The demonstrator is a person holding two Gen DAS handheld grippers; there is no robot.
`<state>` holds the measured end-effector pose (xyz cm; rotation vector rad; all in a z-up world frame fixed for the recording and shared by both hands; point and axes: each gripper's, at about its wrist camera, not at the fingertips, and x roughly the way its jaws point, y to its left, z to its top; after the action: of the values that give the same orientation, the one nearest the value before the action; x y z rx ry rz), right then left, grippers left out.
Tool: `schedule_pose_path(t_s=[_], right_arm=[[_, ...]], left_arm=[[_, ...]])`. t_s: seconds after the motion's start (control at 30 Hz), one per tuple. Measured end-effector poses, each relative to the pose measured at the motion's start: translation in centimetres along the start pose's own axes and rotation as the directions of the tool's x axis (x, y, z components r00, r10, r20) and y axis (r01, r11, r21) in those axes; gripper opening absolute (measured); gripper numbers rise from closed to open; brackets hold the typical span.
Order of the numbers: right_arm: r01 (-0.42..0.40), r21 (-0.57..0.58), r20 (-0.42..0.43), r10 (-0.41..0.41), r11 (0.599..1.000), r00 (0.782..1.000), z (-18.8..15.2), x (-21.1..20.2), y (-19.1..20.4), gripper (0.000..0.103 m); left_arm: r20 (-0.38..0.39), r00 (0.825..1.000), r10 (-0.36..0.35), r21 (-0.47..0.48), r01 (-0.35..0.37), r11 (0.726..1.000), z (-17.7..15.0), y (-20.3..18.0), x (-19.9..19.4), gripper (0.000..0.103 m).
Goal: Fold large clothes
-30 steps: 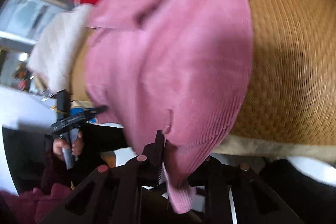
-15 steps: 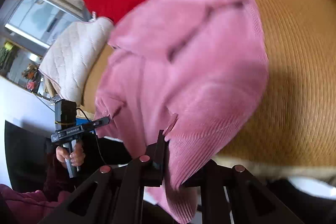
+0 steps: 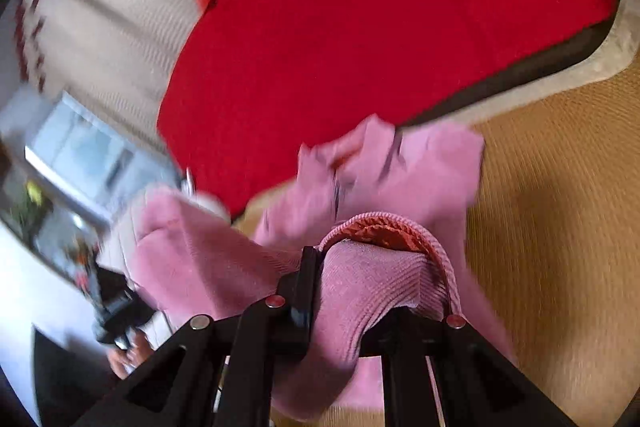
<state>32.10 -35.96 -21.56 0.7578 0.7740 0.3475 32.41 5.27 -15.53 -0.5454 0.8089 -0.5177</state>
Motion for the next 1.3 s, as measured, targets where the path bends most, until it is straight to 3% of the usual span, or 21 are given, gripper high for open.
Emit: schedule_pose_path(t_s=[0.1, 0.23, 0.4, 0.57, 0.6, 0.63, 0.67, 0.7, 0.77, 0.83, 0.9, 0.97, 1.03, 1.1, 1.17, 1.2, 1.23, 1.27, 1.3], right_arm=[[-0.022, 0.104, 0.014, 0.021, 0.994, 1.000, 2.6, 4.3, -2.8, 0.012], [-0.047, 0.256, -0.014, 0.052, 0.966, 0.999, 4.2, 9.5, -7.6, 0.012], [-0.139, 0.464, -0.057, 0.186, 0.875, 0.981, 5.6, 12.3, -11.6, 0.013], [-0.222, 0.536, -0.017, 0.273, 0.815, 0.962, 6.4, 11.0, -12.5, 0.024], [-0.235, 0.527, 0.009, 0.271, 0.817, 0.962, 6.7, 9.8, -12.4, 0.033], [-0.248, 0.513, 0.040, 0.265, 0.822, 0.963, 6.9, 8.8, -12.1, 0.065], [-0.264, 0.496, 0.081, 0.259, 0.827, 0.963, 7.1, 7.6, -11.9, 0.084], [-0.279, 0.474, 0.149, 0.236, 0.835, 0.960, 7.3, 5.9, -11.5, 0.101], [-0.297, 0.400, 0.261, 0.203, 0.867, 0.944, 7.3, 3.5, -9.9, 0.101], [-0.204, 0.331, 0.225, 0.133, 0.921, 0.965, 7.5, 2.2, -8.0, 0.099], [-0.108, 0.241, 0.186, 0.063, 0.965, 0.981, 6.7, 2.0, -5.6, 0.097], [-0.005, 0.171, 0.123, -0.017, 0.985, 0.992, 5.5, 3.1, -3.7, 0.086], [0.082, 0.106, 0.025, -0.086, 0.991, 0.996, 4.0, 5.0, -1.8, 0.065], [0.161, 0.038, -0.039, -0.160, 0.986, 0.986, 2.9, 6.9, -0.3, 0.057], [0.221, -0.040, -0.074, -0.224, 0.974, 0.972, 1.9, 8.4, 1.0, 0.057], [0.260, -0.079, -0.082, -0.266, 0.962, 0.960, 1.4, 9.2, 1.4, 0.057], [0.297, -0.112, -0.089, -0.308, 0.948, 0.947, 1.0, 10.1, 1.7, 0.057], [0.342, -0.147, -0.094, -0.357, 0.928, 0.929, 0.6, 11.0, 1.6, 0.057], [0.372, -0.167, -0.107, -0.392, 0.913, 0.914, 0.3, 11.8, 1.1, 0.055]], left_arm=[[0.004, 0.999, 0.035, -0.079, -0.035, 0.996, 1.5, 2.6, 6.2, 0.007], [-0.022, 0.998, 0.058, -0.135, -0.061, 0.989, 2.1, 5.5, 10.7, 0.007], [-0.094, 0.993, 0.068, -0.263, -0.090, 0.961, 3.2, 7.7, 12.8, 0.008], [-0.085, 0.992, 0.091, -0.261, -0.110, 0.959, 3.4, 6.6, 12.0, 0.018], [-0.071, 0.992, 0.108, -0.245, -0.122, 0.962, 3.9, 6.1, 11.3, 0.023], [-0.042, 0.990, 0.137, -0.224, -0.143, 0.964, 3.9, 5.5, 10.4, 0.044], [0.013, 0.982, 0.188, -0.200, -0.181, 0.963, 3.9, 4.8, 9.2, 0.067], [0.084, 0.968, 0.236, -0.175, -0.218, 0.960, 4.1, 4.1, 7.6, 0.075], [0.216, 0.933, 0.288, -0.122, -0.267, 0.956, 4.0, 2.5, 4.9, 0.079], [0.246, 0.922, 0.300, -0.087, -0.287, 0.954, 3.8, 1.5, 3.4, 0.080], [0.211, 0.931, 0.297, -0.068, -0.289, 0.955, 3.2, 1.0, 3.2, 0.080], [0.151, 0.945, 0.290, -0.033, -0.289, 0.957, 1.9, 0.4, 4.1, 0.080], [0.076, 0.940, 0.332, 0.002, -0.333, 0.943, 0.4, 0.2, 5.5, 0.080], [0.009, 0.938, 0.348, 0.029, -0.348, 0.937, -0.7, 0.1, 7.5, 0.080], [-0.049, 0.911, 0.409, 0.071, -0.406, 0.911, -1.8, 0.1, 9.4, 0.080], [-0.067, 0.887, 0.457, 0.106, -0.449, 0.887, -2.4, 0.3, 10.3, 0.080], [-0.087, 0.852, 0.516, 0.155, -0.500, 0.852, -3.1, 0.6, 11.6, 0.080], [-0.108, 0.831, 0.546, 0.180, -0.523, 0.833, -3.5, 1.0, 12.4, 0.081], [-0.138, 0.826, 0.547, 0.176, -0.523, 0.834, -4.0, 1.6, 13.1, 0.081]])
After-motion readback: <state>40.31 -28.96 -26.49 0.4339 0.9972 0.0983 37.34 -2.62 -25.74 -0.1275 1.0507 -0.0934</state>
